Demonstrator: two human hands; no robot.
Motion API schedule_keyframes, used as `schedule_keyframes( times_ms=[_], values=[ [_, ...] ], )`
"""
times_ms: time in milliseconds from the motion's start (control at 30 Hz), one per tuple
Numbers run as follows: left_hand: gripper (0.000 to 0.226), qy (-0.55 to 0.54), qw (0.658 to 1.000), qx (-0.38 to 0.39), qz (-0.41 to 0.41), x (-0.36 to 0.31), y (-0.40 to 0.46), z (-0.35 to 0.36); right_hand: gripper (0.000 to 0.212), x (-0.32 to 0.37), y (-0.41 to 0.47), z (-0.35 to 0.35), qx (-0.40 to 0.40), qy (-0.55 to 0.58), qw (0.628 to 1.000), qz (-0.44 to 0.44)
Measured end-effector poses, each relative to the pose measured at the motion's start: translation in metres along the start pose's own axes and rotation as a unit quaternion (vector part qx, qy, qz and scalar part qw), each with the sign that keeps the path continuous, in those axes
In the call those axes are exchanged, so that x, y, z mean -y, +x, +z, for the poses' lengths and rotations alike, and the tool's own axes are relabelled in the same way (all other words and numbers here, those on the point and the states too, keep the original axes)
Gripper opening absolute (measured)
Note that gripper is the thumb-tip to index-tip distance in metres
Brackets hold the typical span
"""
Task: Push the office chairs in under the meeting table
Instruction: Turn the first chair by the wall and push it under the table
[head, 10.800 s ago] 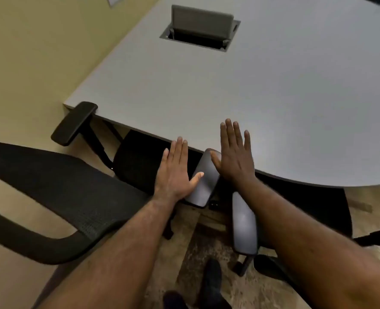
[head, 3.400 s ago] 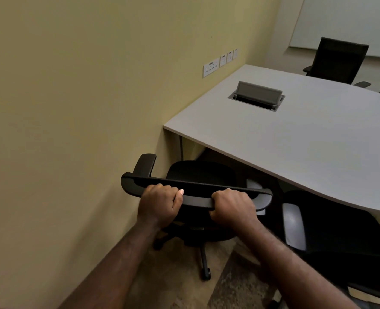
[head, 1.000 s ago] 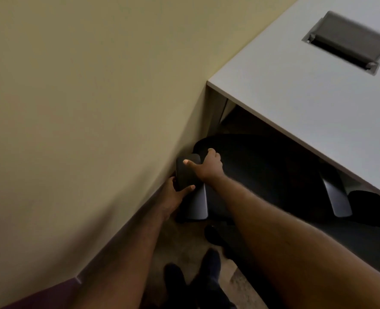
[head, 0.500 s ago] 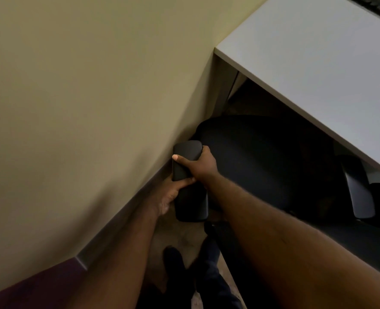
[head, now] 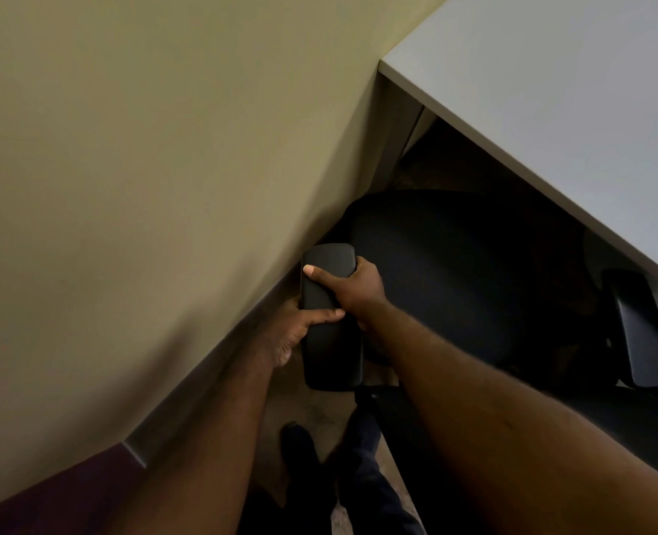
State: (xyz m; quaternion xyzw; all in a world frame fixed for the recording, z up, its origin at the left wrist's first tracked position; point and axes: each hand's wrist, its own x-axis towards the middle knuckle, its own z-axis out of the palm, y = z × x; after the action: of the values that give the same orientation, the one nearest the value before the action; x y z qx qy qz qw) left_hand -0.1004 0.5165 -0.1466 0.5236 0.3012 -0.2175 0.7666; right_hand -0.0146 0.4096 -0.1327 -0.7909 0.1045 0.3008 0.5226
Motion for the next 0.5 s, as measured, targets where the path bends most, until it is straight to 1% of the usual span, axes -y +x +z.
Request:
schedule_keyframes(
  times_ms=[133, 200, 233, 433, 500],
  values=[
    [0.057, 0.016, 1.0, 0.012, 0.004, 0.005, 0.01, -0.006, 0.052, -0.01, 0.006, 0.003, 0.0, 0.006, 1.0, -0.002],
    [0.05, 0.019, 1.0, 0.01, 0.005, 0.01, 0.016, -0.009, 0.054, -0.016, 0.011, 0.005, -0.006, 0.011, 1.0, -0.001],
    [0.05, 0.02, 1.0, 0.009, 0.002, 0.013, 0.019, -0.011, 0.055, -0.02, 0.013, 0.007, -0.009, 0.013, 1.0, -0.001],
    [0.076, 0.05, 0.998, 0.001, -0.036, 0.032, 0.036, -0.021, 0.059, -0.048, 0.025, 0.018, -0.018, 0.014, 1.0, 0.011],
    [0.079, 0.057, 0.997, 0.003, -0.043, 0.041, 0.04, -0.024, 0.058, -0.058, 0.027, 0.02, -0.018, 0.009, 1.0, 0.016]
  ],
)
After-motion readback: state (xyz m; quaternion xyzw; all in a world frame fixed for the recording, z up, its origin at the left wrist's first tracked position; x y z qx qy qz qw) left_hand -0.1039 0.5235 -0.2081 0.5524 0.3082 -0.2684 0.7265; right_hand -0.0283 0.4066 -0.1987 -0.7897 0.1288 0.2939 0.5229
